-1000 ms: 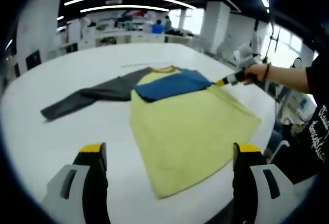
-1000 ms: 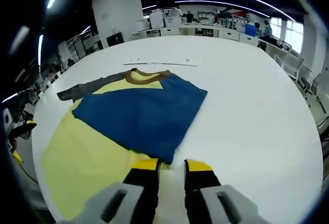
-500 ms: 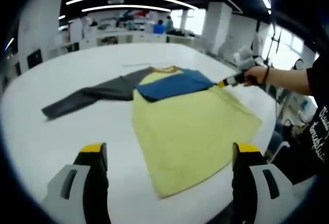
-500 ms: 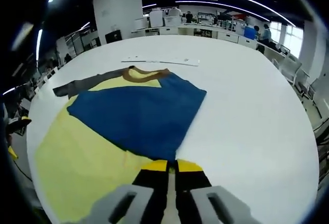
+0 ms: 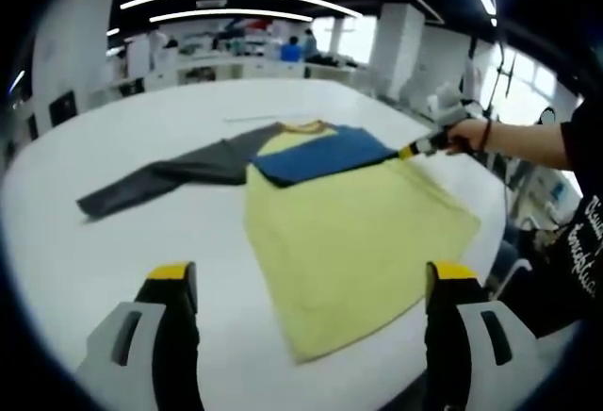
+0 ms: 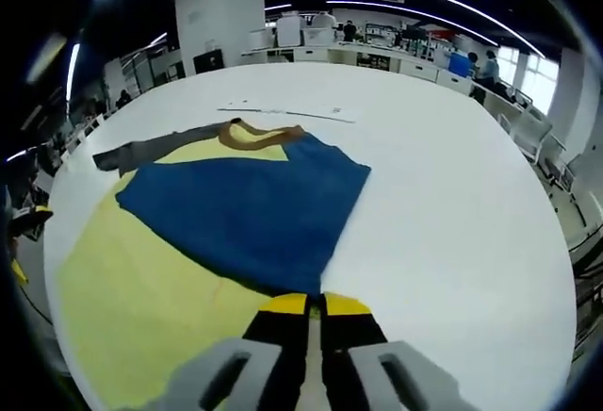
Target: Fold the garment on the visible template until the final outline fits inside the template.
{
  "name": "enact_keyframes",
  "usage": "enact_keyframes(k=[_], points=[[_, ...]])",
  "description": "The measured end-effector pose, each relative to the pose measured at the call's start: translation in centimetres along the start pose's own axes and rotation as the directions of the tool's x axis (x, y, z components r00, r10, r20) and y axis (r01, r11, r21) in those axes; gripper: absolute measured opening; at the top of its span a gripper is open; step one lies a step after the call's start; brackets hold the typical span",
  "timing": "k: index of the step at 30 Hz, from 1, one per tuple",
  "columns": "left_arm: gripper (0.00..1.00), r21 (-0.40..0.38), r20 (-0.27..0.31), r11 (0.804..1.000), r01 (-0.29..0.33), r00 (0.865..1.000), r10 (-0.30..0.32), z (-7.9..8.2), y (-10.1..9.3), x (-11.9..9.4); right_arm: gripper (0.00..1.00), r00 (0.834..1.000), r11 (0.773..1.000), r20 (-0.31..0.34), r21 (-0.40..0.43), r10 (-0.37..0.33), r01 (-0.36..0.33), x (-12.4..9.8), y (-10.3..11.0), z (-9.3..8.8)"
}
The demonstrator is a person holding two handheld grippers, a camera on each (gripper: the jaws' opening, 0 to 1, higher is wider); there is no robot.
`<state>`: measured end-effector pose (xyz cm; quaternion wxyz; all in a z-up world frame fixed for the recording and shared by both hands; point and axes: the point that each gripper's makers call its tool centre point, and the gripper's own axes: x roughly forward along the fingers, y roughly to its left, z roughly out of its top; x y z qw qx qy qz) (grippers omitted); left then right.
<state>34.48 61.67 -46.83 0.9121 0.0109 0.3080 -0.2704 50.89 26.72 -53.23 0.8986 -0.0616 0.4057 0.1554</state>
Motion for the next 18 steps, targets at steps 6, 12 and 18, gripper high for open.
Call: enact_keyframes(k=[6,12,18], points=[[0.97,-0.001,0.000,1.000,-0.001,1.000,0.001,0.0,0.0,0.0,0.00,1.000,1.000,-0.003,-0.012,-0.010,0.010,-0.1,-0.6,0.3],[0.97,-0.002,-0.001,1.000,-0.003,1.000,0.003,-0.1,0.1,0.0,0.00,1.000,1.000,-0.014,-0.022,-0.015,0.015,-0.1,-1.2,0.4],[0.97,-0.005,-0.002,1.000,-0.007,1.000,0.007,-0.1,0.2,0.0,0.00,1.000,1.000,-0.017,-0.010,-0.011,0.011,-0.1,-1.2,0.3]])
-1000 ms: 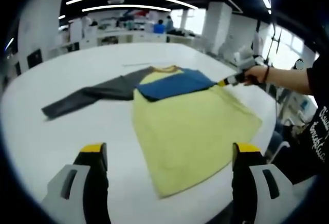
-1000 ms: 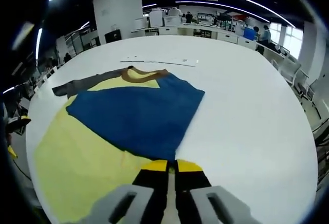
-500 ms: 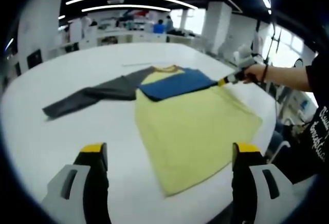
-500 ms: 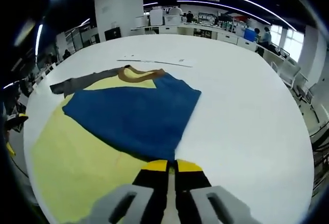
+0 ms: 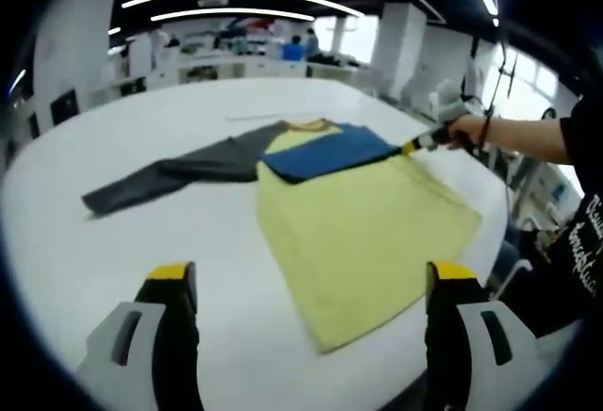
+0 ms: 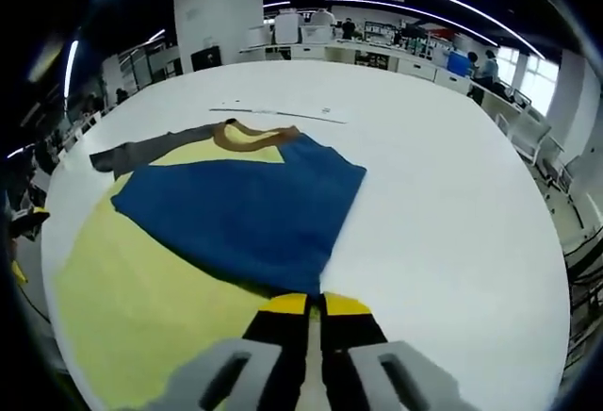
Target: Fold the garment on the visible template until the final outline fits inside the template.
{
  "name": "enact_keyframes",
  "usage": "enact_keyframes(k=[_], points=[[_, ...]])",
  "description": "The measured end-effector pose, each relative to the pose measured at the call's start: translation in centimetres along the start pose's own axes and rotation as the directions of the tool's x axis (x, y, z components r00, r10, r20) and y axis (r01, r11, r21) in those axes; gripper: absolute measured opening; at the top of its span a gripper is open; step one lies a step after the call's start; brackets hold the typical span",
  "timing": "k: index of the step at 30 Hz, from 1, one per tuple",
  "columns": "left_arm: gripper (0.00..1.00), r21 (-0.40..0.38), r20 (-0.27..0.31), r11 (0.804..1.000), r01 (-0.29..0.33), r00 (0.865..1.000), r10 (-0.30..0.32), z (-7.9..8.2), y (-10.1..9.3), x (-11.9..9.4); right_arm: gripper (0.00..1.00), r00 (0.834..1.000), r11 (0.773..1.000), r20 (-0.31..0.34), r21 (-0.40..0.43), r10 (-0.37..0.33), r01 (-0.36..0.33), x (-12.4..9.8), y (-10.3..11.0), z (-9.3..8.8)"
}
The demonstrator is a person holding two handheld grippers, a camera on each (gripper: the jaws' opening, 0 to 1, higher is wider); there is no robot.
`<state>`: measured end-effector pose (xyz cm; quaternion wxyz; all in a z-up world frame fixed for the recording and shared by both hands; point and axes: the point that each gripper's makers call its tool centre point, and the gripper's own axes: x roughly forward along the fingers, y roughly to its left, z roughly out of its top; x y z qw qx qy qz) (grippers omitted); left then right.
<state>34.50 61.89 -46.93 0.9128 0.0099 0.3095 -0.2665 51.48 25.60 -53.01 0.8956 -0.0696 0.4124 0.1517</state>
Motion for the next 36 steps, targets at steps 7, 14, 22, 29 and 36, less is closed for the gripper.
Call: enact_keyframes(k=[7,14,22,29,36], points=[[0.97,-0.001,0.004,1.000,-0.005,1.000,0.005,0.2,0.3,0.0,0.00,1.000,1.000,-0.007,0.013,-0.001,0.001,0.2,-0.4,-0.2],[0.98,0.000,0.001,1.000,-0.011,1.000,0.011,0.3,0.5,0.0,0.15,1.000,0.997,0.006,0.079,-0.005,0.004,-0.4,-1.0,0.0],[0.99,-0.008,0.017,1.000,-0.030,0.999,0.030,1.1,1.7,-0.1,0.56,0.995,0.985,0.093,0.162,0.042,-0.057,-2.0,-0.4,1.7],[0.99,-0.010,0.038,0.999,-0.053,0.998,0.053,2.1,3.1,-0.3,0.81,0.986,0.984,0.128,0.128,0.110,-0.126,-3.8,1.6,2.4],[0.99,-0.011,0.061,0.996,-0.092,0.994,0.092,3.4,5.4,-0.6,1.00,0.974,0.982,0.151,0.055,0.169,-0.179,-6.5,3.9,2.4]])
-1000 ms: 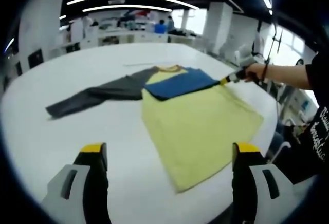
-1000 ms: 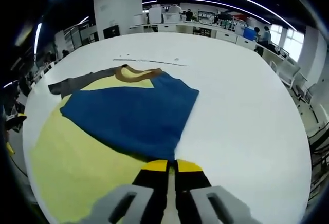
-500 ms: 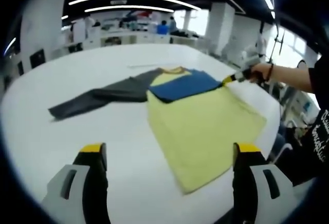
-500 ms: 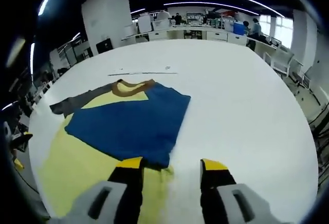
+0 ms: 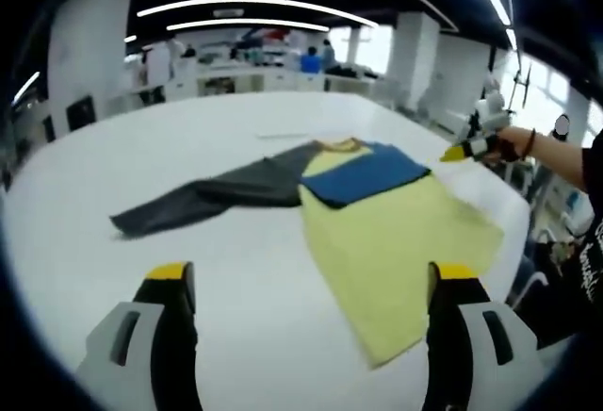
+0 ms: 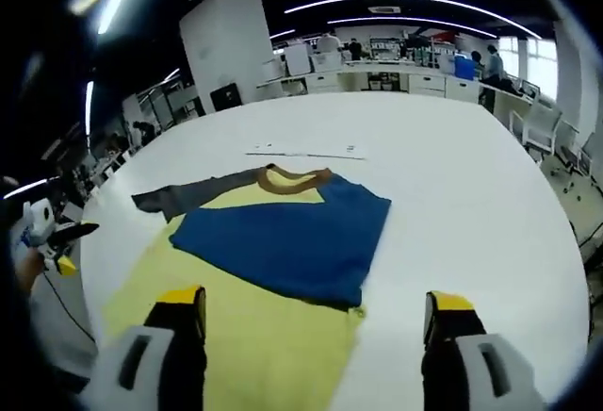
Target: Fold the garment on the visible template until the final outline fits inside the template.
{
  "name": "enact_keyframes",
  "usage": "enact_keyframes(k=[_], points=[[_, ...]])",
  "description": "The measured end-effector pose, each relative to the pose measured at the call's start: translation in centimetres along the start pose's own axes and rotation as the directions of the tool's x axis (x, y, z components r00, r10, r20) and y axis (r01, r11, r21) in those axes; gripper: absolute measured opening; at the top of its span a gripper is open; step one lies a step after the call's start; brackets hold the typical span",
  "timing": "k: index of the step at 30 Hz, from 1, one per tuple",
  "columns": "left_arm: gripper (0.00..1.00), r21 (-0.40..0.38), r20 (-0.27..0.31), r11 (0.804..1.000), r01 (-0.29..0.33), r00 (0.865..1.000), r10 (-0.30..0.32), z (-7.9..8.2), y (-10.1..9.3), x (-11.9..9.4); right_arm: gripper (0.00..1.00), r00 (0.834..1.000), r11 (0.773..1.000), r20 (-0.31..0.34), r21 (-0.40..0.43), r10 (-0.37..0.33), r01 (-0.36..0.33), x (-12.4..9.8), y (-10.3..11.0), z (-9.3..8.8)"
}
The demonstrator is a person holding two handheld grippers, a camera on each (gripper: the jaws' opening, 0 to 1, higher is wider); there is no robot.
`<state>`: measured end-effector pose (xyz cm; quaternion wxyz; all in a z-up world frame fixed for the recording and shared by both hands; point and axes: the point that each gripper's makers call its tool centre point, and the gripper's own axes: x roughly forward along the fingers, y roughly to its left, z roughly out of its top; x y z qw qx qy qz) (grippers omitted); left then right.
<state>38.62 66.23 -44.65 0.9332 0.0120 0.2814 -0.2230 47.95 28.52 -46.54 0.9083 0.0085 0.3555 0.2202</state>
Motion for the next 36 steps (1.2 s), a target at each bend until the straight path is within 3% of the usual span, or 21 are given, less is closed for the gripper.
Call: enact_keyframes(k=[9,17,25,36], points=[[0.99,-0.005,0.023,0.997,-0.082,0.996,0.082,1.1,4.3,0.2,1.00,0.997,0.996,0.023,-0.055,0.078,-0.076,-2.4,3.3,0.3],[0.94,-0.036,0.032,0.982,-0.187,0.982,0.188,1.4,8.9,-0.1,0.99,0.993,0.986,0.024,-0.124,0.115,-0.111,-4.0,5.3,0.0],[0.83,-0.071,0.034,0.958,-0.277,0.959,0.280,0.8,12.9,0.4,0.99,0.987,0.976,0.029,-0.157,0.159,-0.152,-5.1,6.8,-0.3],[0.68,-0.151,0.034,0.904,-0.399,0.912,0.409,0.3,18.4,1.5,0.97,0.984,0.972,0.056,-0.178,0.167,-0.155,-6.0,7.6,-0.9]])
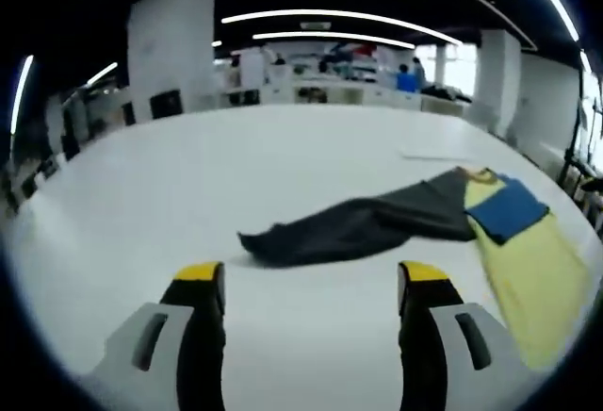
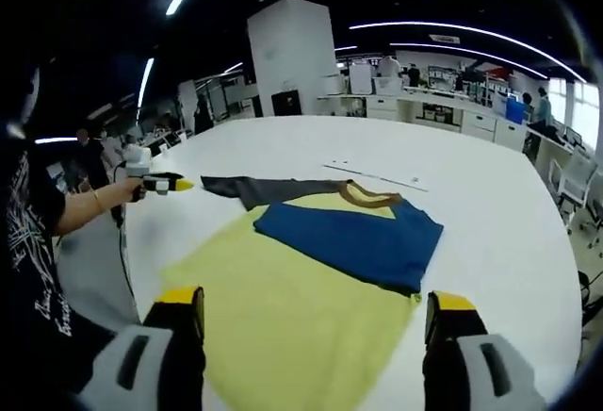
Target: Fold the garment on the visible template until the final outline fits inside the template.
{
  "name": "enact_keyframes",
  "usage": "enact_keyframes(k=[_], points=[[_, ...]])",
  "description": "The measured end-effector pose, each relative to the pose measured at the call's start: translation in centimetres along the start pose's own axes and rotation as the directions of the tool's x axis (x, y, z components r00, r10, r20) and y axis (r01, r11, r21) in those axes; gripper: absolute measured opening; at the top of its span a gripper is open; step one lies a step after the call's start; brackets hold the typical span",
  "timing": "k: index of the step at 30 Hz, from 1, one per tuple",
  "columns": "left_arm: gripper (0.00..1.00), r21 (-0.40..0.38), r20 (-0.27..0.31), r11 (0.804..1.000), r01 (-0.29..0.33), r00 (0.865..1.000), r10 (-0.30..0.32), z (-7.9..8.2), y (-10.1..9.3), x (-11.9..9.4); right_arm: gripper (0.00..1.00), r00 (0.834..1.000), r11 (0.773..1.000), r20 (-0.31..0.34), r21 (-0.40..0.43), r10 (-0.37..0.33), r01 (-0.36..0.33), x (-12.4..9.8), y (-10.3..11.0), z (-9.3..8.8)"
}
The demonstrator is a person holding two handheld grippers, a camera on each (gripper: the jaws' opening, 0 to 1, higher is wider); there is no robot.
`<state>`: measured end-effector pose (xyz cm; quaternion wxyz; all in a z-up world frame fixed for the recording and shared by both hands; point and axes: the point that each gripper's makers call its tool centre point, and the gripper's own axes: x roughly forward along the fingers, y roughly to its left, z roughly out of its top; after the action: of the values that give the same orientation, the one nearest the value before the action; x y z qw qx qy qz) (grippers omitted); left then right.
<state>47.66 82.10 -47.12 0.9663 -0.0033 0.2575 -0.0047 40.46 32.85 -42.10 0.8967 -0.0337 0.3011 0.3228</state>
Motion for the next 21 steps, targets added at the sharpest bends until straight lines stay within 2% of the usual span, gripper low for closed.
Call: enact_keyframes(k=[5,9,16,21], points=[[0.60,-0.030,0.020,0.999,-0.021,1.000,0.022,0.2,1.3,1.6,0.94,1.000,1.000,0.011,0.009,-0.021,0.021,0.1,0.1,-0.5],[0.45,-0.048,0.015,0.998,-0.039,0.999,0.040,-0.2,2.2,3.1,0.92,0.999,0.999,0.007,0.017,-0.041,0.041,0.4,-0.3,-1.0],[0.37,-0.083,0.012,0.994,-0.072,0.997,0.073,-0.7,3.5,5.2,0.89,0.998,0.998,-0.007,0.025,-0.063,0.063,1.1,-0.6,-1.2],[0.25,-0.104,-0.002,0.992,-0.074,0.997,0.074,-1.2,3.9,6.0,0.88,0.998,0.997,-0.011,0.023,-0.069,0.070,1.5,-0.7,-1.1]])
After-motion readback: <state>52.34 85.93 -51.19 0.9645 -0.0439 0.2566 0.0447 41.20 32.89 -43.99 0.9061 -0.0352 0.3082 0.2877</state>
